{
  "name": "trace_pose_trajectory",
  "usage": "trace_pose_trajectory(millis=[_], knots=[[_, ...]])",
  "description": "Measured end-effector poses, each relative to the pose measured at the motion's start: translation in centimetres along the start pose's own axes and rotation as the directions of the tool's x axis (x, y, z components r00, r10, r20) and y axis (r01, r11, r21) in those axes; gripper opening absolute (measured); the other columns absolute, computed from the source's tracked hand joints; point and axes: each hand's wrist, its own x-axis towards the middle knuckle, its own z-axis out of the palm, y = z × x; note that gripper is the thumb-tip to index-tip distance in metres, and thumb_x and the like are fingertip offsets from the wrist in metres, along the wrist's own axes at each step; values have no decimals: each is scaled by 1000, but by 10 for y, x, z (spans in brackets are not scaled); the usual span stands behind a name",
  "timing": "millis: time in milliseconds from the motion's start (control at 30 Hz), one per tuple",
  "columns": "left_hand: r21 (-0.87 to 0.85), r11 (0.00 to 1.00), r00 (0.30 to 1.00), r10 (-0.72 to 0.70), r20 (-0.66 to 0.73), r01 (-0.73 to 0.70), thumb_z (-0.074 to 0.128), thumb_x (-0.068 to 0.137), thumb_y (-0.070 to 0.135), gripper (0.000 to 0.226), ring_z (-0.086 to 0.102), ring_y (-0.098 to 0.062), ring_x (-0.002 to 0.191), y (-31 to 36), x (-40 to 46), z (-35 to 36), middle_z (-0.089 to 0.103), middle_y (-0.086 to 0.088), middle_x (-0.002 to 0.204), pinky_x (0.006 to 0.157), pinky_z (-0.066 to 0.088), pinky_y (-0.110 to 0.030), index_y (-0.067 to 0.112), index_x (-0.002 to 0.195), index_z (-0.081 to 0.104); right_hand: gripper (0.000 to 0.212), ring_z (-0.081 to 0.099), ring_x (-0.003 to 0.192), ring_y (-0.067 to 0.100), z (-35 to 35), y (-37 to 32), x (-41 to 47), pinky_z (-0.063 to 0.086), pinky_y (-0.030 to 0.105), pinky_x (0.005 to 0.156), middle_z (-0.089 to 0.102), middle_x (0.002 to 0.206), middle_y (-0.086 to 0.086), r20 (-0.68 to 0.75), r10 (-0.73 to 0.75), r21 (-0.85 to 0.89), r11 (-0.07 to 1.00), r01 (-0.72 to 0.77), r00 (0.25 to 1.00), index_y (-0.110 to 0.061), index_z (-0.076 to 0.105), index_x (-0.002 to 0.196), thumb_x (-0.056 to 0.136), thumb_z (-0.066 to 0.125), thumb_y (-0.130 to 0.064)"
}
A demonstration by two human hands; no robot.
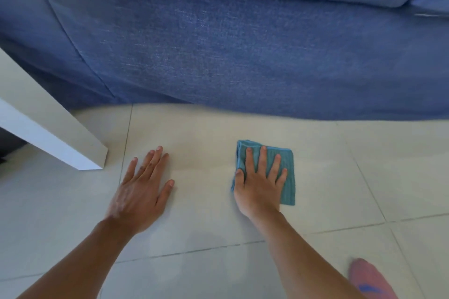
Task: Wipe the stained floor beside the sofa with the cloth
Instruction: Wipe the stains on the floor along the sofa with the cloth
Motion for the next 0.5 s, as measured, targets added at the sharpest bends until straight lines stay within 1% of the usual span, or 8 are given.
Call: trace_pose_trajectory(millis=[167,233,267,333,367,400,433,500], knots=[[-42,999,1000,-5,22,6,14,97,53,72,13,-18,151,18,8,-2,12,-3,164,122,8,-52,13,157,20,72,-27,149,35,3,-37,-25,-17,57,118,-22,166,-2,102,-215,18,977,214,971,-35,-9,157,88,-1,-53],[-18,999,999,34,10,-34,19,97,50,69,20,-20,150,28,15,-6,23,-4,163,122,13,-52,13,155,26,64,-14,153,31,-7,-31,-24,-10,50,122,-5,169,-4,93,-271,172,952,253,958,-35,9,158,95,8,-49],[-10,998,998,65,-8,-66,26,97,48,65,30,-21,147,35,18,-9,36,-5,158,120,20,-53,14,152,35,58,3,154,30,-14,-24,-22,1,44,124,15,168,-2,32,-260,327,915,236,965,-31,28,155,99,21,-43],[-28,994,989,101,-110,-105,45,93,40,50,58,-23,126,51,25,-13,66,-4,130,107,43,-48,17,134,59,43,42,140,29,-28,-4,-18,28,32,115,53,146,4,-135,-107,578,799,166,985,-19,55,139,97,46,-27],[-61,996,985,58,-165,-69,52,90,39,39,69,-23,107,60,29,-17,75,1,110,93,53,-42,23,122,67,41,50,130,28,-34,7,-13,35,30,109,59,136,5,-177,-13,608,785,120,984,-16,58,135,95,53,-21],[-116,993,985,-24,-170,4,55,90,39,28,72,-21,92,70,35,-24,76,8,96,79,55,-34,30,113,70,43,51,125,28,-39,19,-7,37,31,106,58,132,7,-165,57,588,808,52,985,-15,57,136,93,58,-19],[-172,981,986,-110,-127,87,55,92,42,25,72,-18,87,80,42,-30,74,13,93,72,52,-30,33,110,69,49,48,125,29,-43,28,-1,37,33,106,54,133,9,-120,103,545,838,-21,988,-15,53,140,92,61,-20],[-179,968,984,-174,34,177,51,93,51,36,64,-18,102,95,58,-31,65,11,112,78,50,-33,36,124,58,58,48,124,30,-51,40,13,40,35,105,50,132,10,-23,128,504,858,-99,992,-16,46,145,91,65,-26]])
